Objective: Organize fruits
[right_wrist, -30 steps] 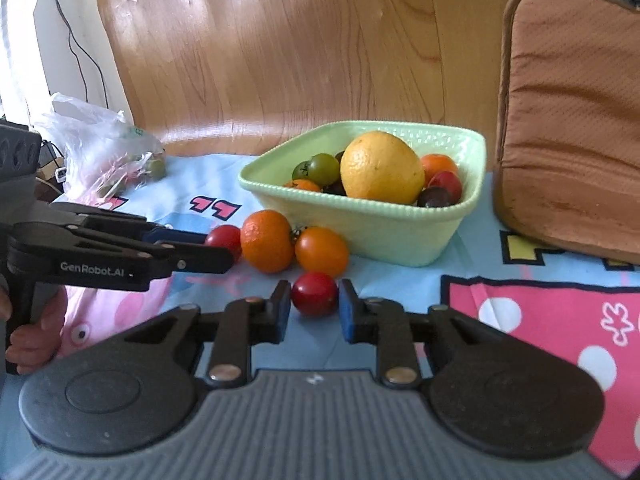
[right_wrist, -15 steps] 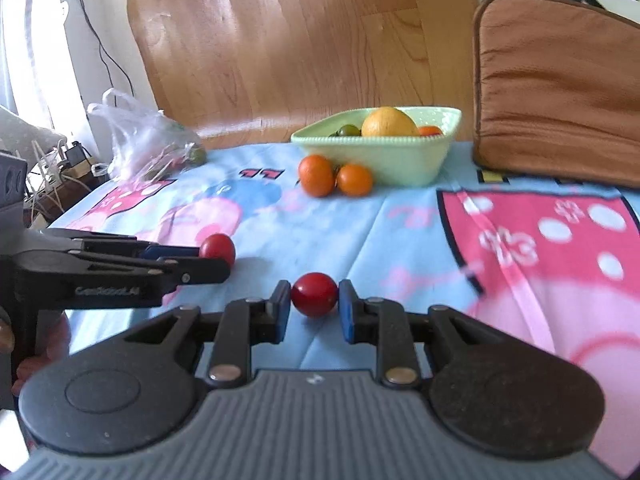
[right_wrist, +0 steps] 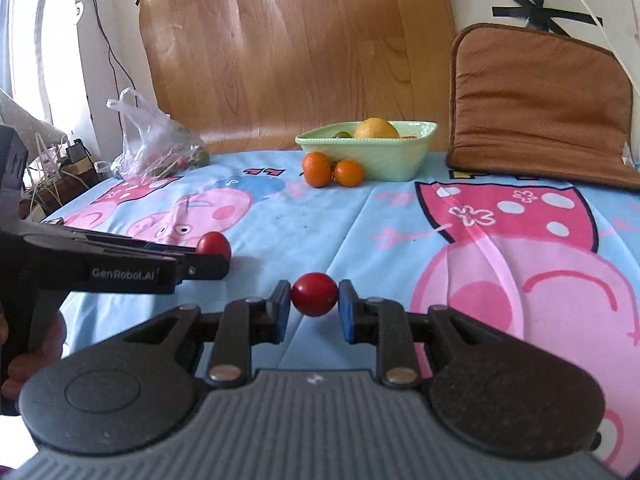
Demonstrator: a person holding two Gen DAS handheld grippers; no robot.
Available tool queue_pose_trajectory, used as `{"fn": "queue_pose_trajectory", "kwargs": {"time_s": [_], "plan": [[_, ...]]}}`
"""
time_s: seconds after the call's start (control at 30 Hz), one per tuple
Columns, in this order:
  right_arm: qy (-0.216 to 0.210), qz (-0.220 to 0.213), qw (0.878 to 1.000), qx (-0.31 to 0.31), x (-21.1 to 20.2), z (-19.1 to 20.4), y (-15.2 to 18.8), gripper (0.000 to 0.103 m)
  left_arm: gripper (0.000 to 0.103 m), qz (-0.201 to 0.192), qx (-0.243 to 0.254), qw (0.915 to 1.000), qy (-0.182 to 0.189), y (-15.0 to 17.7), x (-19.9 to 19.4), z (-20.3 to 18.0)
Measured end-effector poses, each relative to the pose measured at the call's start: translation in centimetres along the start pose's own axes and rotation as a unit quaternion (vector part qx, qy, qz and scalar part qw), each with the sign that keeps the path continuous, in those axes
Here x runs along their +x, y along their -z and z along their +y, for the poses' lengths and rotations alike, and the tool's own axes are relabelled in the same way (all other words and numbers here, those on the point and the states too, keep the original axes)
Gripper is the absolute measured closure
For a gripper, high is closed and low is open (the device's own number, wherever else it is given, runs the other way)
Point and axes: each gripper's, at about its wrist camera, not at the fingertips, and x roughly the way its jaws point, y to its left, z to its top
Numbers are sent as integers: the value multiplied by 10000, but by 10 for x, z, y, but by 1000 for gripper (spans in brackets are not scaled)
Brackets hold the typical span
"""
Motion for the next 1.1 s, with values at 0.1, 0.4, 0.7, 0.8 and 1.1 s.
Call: {"fn": "queue_pose_trajectory", "kwargs": {"time_s": [0.1,0.4,0.7,0.8,1.1], "plan": [[13,59,10000,7,2,0,3,75,73,-67,120,9999,-104,3,0,-5],[-16,137,9999,14,3,1,5,74,72,-94,258,9992,-302,5,0,-12],[-8,150,9999,-6,3,2,6,74,72,-97,282,9989,-368,5,0,-12],[-14,152,9999,-7,3,2,5,74,72,-94,281,9989,-360,5,0,-11],[-58,155,9999,45,4,1,6,73,71,-92,285,9988,-397,5,0,-11]]}}
